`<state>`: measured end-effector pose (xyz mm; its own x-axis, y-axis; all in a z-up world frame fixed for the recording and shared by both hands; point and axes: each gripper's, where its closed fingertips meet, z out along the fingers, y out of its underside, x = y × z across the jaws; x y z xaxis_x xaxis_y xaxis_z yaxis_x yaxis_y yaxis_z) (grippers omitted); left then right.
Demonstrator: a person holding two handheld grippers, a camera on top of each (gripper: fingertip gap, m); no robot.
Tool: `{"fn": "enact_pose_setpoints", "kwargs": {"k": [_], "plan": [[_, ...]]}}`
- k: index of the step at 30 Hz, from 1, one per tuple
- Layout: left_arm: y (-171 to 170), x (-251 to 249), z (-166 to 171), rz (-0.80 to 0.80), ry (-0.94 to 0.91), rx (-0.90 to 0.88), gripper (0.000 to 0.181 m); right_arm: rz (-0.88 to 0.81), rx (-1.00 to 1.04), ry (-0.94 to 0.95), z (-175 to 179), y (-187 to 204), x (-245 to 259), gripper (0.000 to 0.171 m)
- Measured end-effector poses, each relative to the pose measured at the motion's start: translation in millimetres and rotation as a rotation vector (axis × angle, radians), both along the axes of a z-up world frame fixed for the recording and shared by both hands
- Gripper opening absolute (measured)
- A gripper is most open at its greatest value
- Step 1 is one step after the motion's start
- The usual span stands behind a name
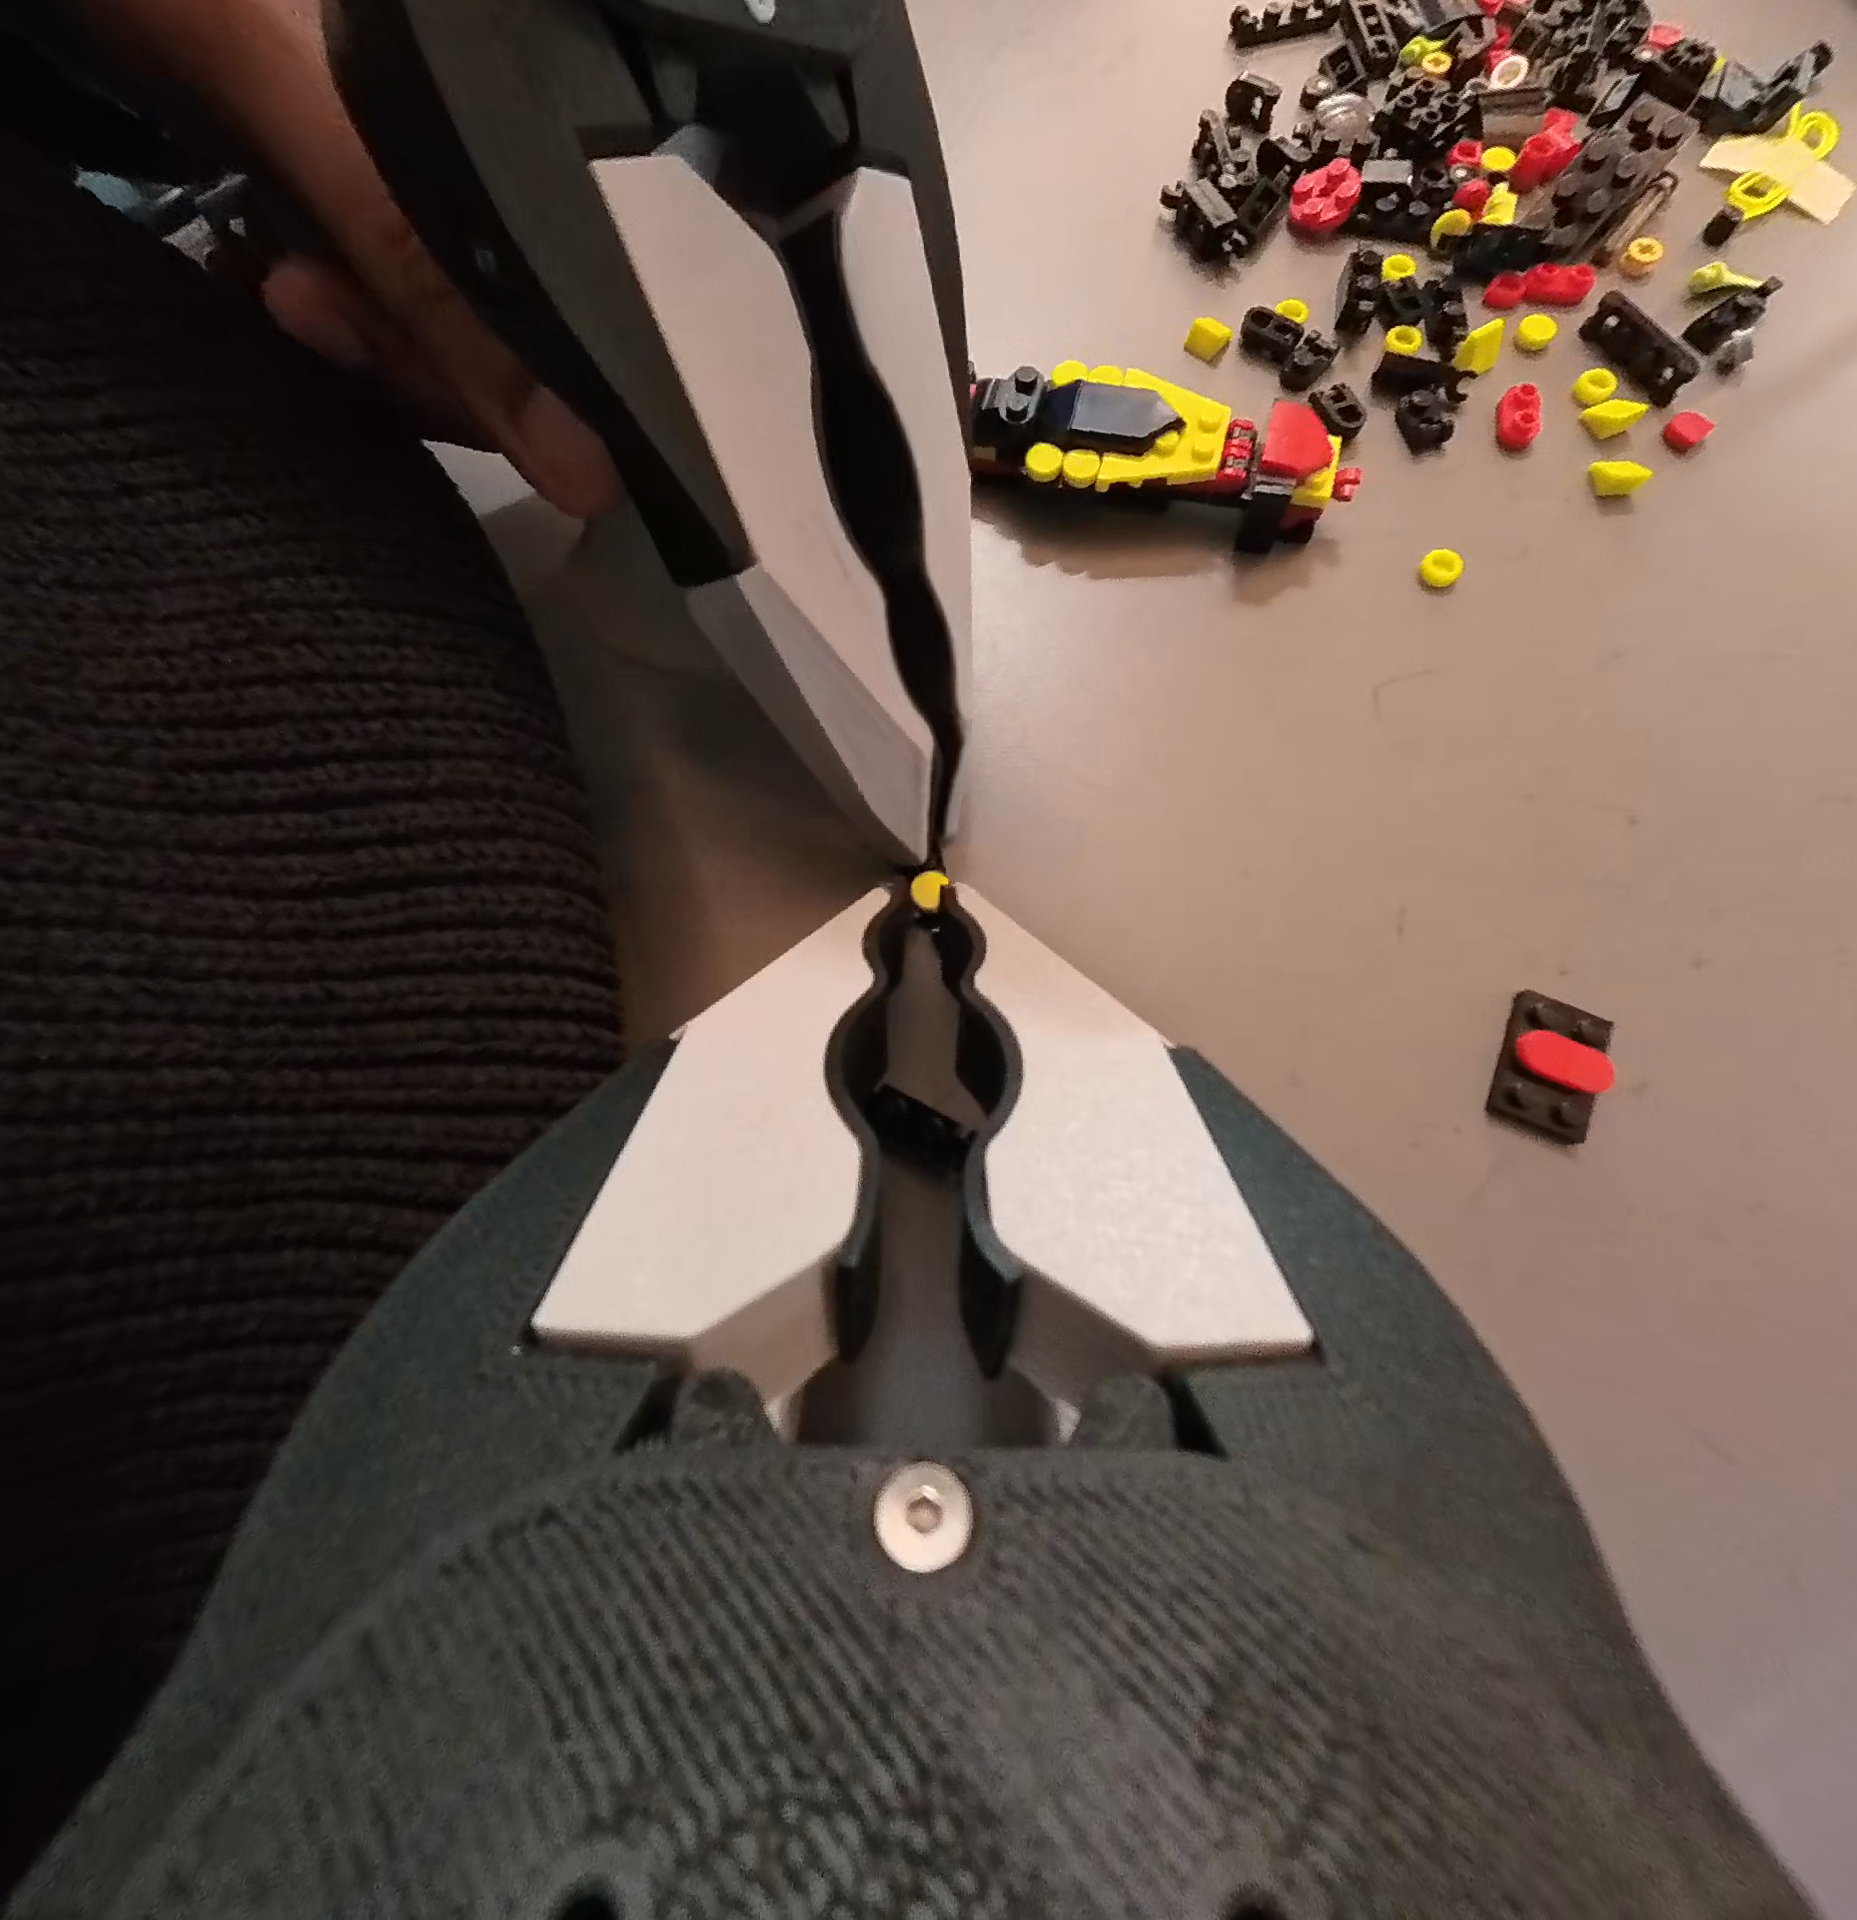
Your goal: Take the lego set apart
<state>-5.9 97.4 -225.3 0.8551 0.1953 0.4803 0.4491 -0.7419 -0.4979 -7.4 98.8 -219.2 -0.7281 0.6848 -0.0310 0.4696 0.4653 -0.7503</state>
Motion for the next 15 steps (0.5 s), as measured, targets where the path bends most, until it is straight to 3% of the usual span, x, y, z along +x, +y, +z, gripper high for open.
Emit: {"fn": "enact_pose_setpoints", "kwargs": {"k": [15], "plan": [[0.4,-0.1,-1.9,-0.061,0.087,-0.009,0.003,0.007,0.056,0.003,-5.3,2.3,-3.1,0.007]]}}
